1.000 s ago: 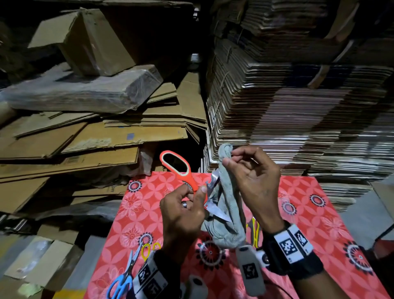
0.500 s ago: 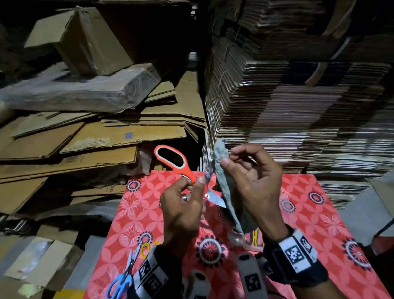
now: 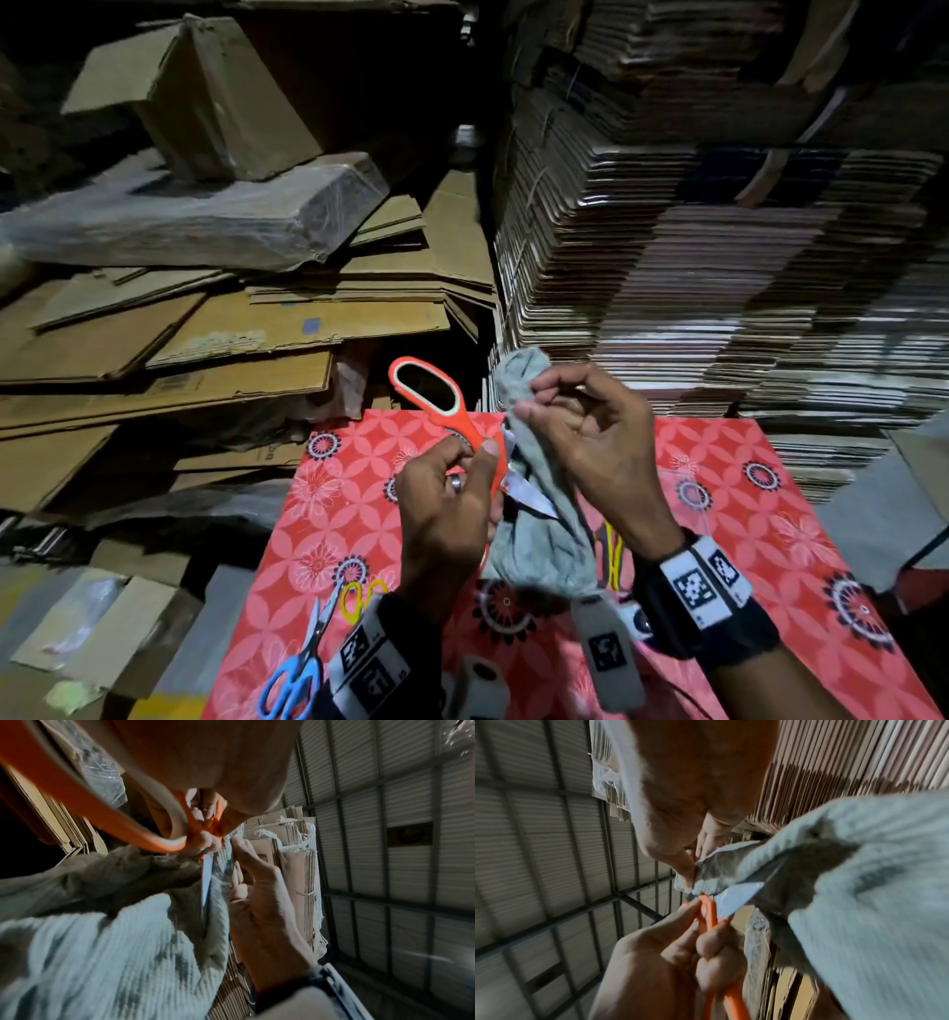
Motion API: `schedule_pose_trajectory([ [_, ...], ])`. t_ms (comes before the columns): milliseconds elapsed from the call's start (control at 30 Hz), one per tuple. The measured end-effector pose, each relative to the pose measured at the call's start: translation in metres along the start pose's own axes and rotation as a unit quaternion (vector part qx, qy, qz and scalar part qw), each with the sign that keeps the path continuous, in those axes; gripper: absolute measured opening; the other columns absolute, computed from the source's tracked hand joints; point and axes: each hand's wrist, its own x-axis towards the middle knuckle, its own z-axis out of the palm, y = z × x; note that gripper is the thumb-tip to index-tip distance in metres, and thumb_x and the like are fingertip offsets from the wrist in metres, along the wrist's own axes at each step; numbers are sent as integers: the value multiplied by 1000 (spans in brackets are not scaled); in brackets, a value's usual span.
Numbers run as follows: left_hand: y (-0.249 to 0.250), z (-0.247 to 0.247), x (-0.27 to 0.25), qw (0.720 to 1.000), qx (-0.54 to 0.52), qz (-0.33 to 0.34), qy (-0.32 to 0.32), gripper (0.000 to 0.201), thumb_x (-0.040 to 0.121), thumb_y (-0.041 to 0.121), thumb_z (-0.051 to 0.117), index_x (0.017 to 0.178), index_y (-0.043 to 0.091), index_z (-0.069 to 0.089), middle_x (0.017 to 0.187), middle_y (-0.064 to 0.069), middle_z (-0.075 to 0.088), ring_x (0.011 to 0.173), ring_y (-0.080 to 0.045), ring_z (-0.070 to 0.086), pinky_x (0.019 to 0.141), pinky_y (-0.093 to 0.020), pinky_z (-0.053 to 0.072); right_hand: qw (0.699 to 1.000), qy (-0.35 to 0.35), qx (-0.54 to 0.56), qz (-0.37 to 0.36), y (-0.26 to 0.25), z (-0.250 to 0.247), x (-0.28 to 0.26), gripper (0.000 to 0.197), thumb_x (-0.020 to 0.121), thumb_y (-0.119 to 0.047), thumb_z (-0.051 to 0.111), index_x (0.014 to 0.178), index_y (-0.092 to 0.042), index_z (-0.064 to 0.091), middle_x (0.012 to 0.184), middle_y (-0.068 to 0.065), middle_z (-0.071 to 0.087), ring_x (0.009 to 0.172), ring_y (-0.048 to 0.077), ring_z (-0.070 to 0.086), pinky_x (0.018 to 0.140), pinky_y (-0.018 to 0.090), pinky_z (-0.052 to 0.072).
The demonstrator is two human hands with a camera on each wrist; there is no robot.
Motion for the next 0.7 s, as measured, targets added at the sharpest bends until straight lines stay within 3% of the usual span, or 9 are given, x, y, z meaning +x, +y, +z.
schedule_pose_trajectory([
  [100,-6,2,-1,1000,-4,0,9,46,104,16,65,65,10,41,45,-17,40,38,-20,39,40,-29,28,999,32,14,-1,0,-2,3,25,81,7,82,95,-11,71,87,-3,70,85,12,67,79,20,56],
  [200,-7,0,4,1000,18,16,15,44,103,18,65,67,6,43,45,-13,43,37,-18,42,42,-26,31,1000,0,-7,9,8,9,-18,26,82,6,82,91,-17,72,87,-1,70,83,12,66,74,20,55],
  [300,-3,-1,5,999,36,22,24,43,104,16,64,68,2,46,46,-9,45,37,-18,44,41,-24,33,999,-28,-1,18,6,5,-18,26,80,7,83,91,-14,72,87,-1,71,82,12,67,77,20,56],
  [433,-4,4,2,999,48,16,14,45,104,18,65,64,14,45,45,-8,45,35,-17,39,41,-22,31,999,37,-18,-5,4,-11,9,23,80,5,84,93,-9,71,86,-3,71,82,11,67,79,20,57],
  [500,-4,5,3,999,49,15,13,45,104,20,65,63,16,46,44,-9,45,35,-17,38,42,-24,31,999,42,-19,-2,6,-9,5,22,81,5,84,93,-10,71,86,-1,70,82,11,66,77,20,56],
  [600,-11,0,11,997,71,19,11,41,96,36,67,65,16,49,46,-10,48,40,-20,43,41,-36,36,999,-10,-45,14,9,2,-17,27,81,5,84,88,-19,73,88,5,71,82,14,67,76,21,56],
  [667,-15,-2,10,996,82,15,6,42,93,43,67,65,17,49,47,-13,47,42,-21,44,39,-43,37,999,-15,-35,14,10,-4,-11,28,79,7,84,88,-17,73,89,4,72,82,13,68,78,21,57],
  [700,-15,-2,8,996,86,13,4,43,94,42,68,64,17,49,46,-12,47,41,-20,44,39,-40,36,1000,1,-28,14,11,-10,-3,26,79,8,84,89,-13,73,87,3,72,81,12,67,79,21,57],
])
